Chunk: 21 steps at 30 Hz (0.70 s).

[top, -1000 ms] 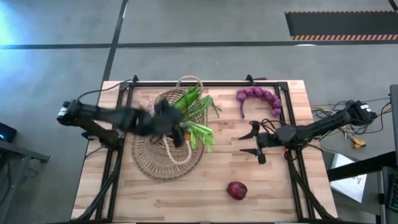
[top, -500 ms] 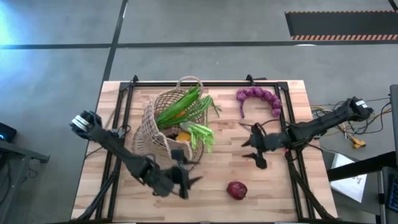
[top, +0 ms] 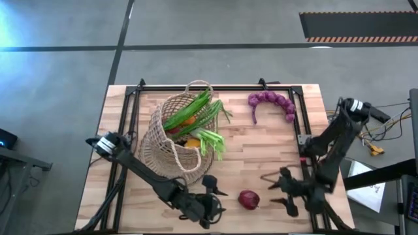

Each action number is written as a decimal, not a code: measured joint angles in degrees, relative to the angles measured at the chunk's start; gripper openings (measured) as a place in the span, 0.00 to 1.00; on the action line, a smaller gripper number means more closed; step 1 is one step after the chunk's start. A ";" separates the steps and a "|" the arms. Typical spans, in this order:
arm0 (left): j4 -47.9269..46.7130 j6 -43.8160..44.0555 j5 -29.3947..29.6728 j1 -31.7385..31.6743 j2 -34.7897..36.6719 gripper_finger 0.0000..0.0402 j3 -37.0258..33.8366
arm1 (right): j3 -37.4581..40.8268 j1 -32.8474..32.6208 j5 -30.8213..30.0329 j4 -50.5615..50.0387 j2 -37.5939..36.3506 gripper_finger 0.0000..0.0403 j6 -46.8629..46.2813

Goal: Build produce basket
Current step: Put the apple into the basket

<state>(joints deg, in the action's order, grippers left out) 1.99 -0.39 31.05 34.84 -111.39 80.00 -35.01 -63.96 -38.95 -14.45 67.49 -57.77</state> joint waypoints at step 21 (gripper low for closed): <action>13.05 11.85 -13.42 -6.15 -13.59 0.61 1.34 | -19.72 -0.33 -6.55 -6.19 35.80 0.82 -8.11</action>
<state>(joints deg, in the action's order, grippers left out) 15.04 11.46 17.63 28.69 -124.98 81.34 -54.73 -64.29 -45.50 -20.63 103.29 -65.88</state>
